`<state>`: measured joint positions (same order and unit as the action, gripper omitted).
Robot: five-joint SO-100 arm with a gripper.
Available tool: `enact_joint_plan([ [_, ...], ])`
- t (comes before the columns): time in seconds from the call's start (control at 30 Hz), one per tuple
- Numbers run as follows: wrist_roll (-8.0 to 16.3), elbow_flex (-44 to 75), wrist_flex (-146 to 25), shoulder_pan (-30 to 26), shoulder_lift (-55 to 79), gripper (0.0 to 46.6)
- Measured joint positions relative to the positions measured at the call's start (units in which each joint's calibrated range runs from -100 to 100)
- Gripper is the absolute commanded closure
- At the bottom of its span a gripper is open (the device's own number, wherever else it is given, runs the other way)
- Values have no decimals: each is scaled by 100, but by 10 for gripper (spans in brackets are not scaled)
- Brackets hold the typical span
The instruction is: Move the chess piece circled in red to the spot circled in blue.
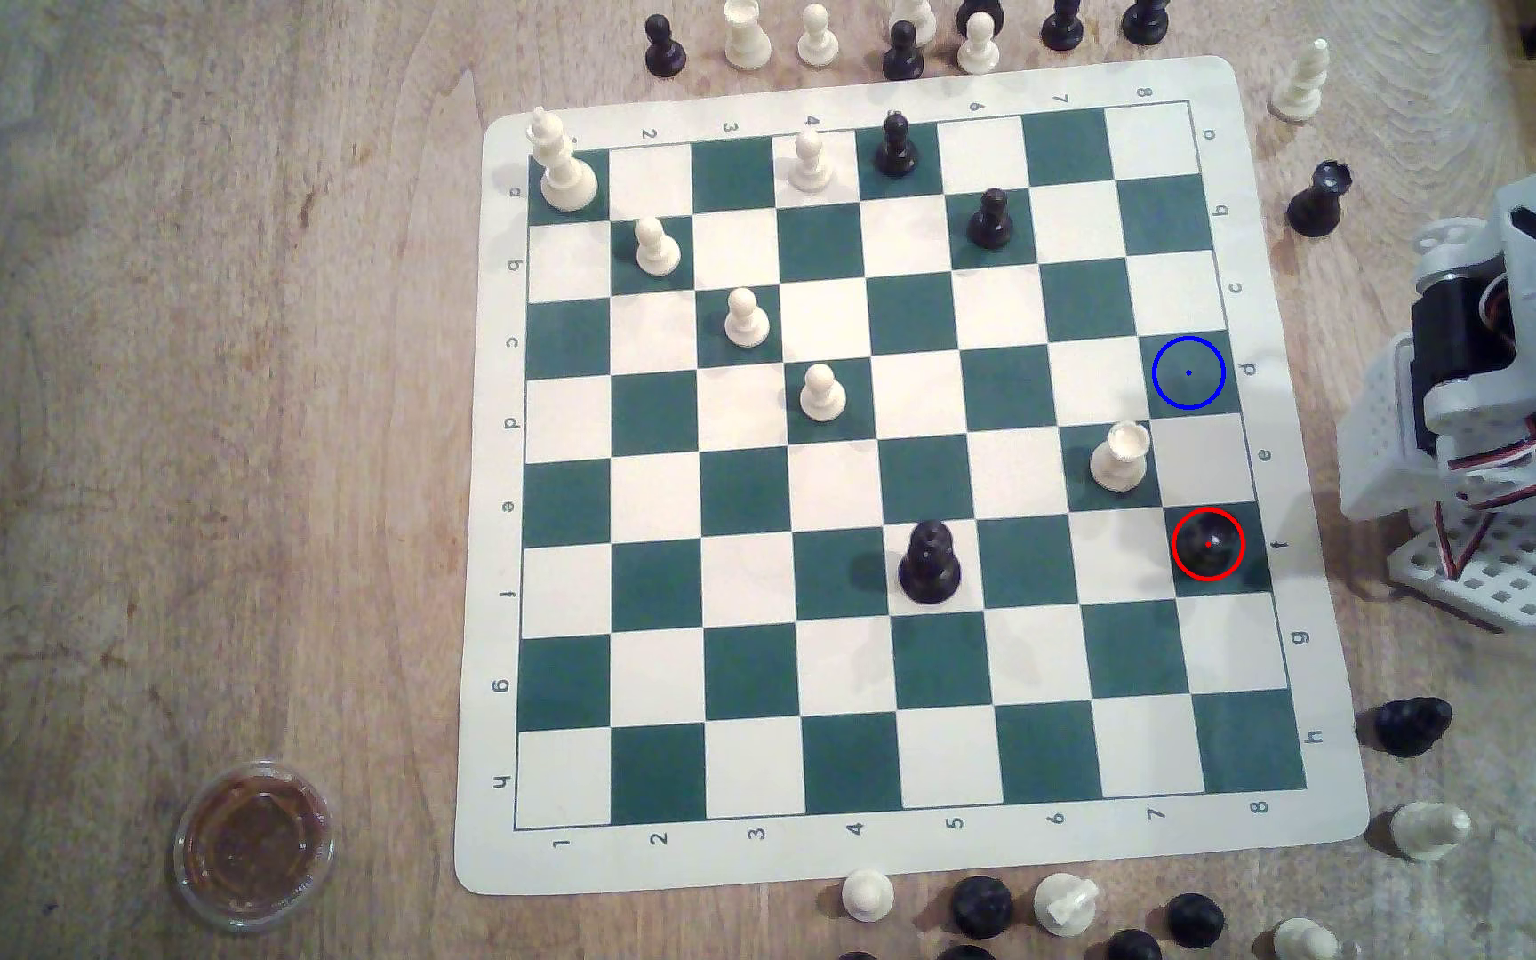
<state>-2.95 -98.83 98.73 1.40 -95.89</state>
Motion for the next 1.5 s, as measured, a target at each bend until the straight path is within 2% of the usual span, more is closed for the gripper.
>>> enact_joint_plan([
  [0.1, -15, 0, -56, 0, 0, 464],
  [0.2, -24, 127, -1131, 0, 8, 464],
  [0.37, -24, 1030, -3777, 0, 8, 464],
  [0.63, 0, 2594, -8048, 398, 17, 464],
  [0.83, 39, 3326, -10382, 450, 17, 464],
  [0.93, 39, 3895, -12311, 546, 17, 464],
  [1.2, 59, 4953, -16159, 612, 17, 463],
  [1.3, 103, 5025, -17147, 450, 8, 457],
  [1.37, 112, 5025, -17618, 243, 8, 415],
  [1.5, 107, 4817, -18112, -206, 17, 392],
])
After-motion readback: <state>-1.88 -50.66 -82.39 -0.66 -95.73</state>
